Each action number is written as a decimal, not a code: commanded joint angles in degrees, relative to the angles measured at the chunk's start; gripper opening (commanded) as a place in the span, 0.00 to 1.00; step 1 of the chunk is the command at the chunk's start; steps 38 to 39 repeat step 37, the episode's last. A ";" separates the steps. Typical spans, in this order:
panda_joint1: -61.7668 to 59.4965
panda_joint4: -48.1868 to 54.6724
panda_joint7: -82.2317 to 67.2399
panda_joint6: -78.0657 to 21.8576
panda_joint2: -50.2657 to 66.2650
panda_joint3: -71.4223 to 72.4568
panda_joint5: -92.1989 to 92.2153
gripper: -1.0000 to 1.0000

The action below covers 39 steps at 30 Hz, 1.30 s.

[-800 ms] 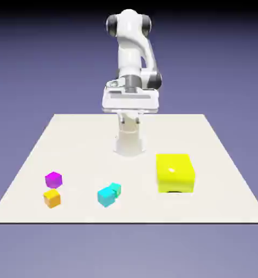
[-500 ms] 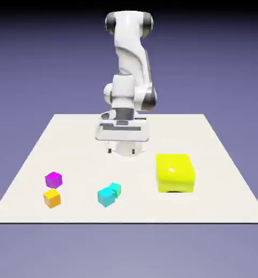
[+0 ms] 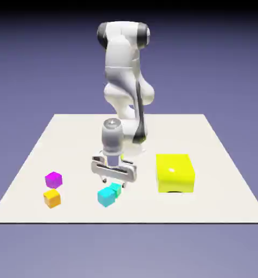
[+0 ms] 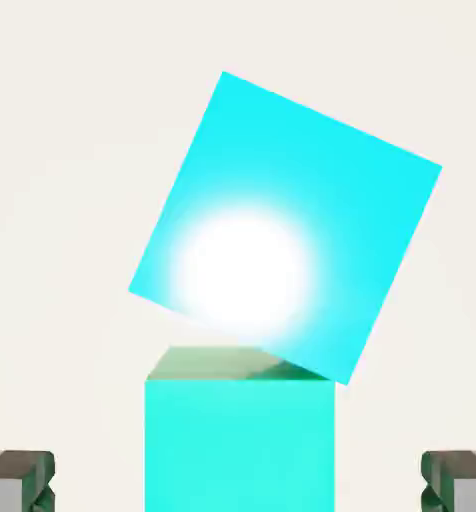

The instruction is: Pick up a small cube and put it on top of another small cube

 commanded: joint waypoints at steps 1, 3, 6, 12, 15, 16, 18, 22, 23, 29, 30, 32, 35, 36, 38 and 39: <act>-0.04 0.40 -0.04 1.68 2.08 0.05 0.05 0.50; -0.05 0.46 -0.04 1.93 2.39 0.06 0.05 0.00; 0.03 -0.34 0.03 -1.42 -1.76 -0.04 -0.04 0.00; 0.25 -2.39 0.21 -10.05 -12.44 -0.32 -0.27 0.00; -2.65 1.76 3.32 -12.67 -10.90 -1.15 0.14 0.00; -4.10 3.84 4.88 -13.98 -10.13 -1.57 0.34 0.00; -6.99 7.99 7.99 -16.60 -8.59 -2.41 0.75 0.00; -12.78 16.30 14.22 -21.85 -5.50 -4.08 1.56 0.00; -14.23 18.37 15.78 -23.16 -4.72 -4.50 1.76 0.00; -20.46 27.30 22.47 -28.79 -1.40 -6.30 2.64 0.00; -20.69 27.43 22.19 -26.85 0.67 -5.99 3.03 0.00; -21.16 27.67 21.64 -22.96 4.82 -5.37 3.80 0.00; -21.49 27.84 21.26 -20.26 7.70 -4.93 4.34 1.00; -21.49 27.84 21.26 -20.26 7.70 -4.93 4.34 1.00; -21.25 27.72 21.53 -22.20 5.63 -5.25 3.95 1.00; -21.25 27.72 21.53 -22.20 5.63 -5.25 3.95 1.00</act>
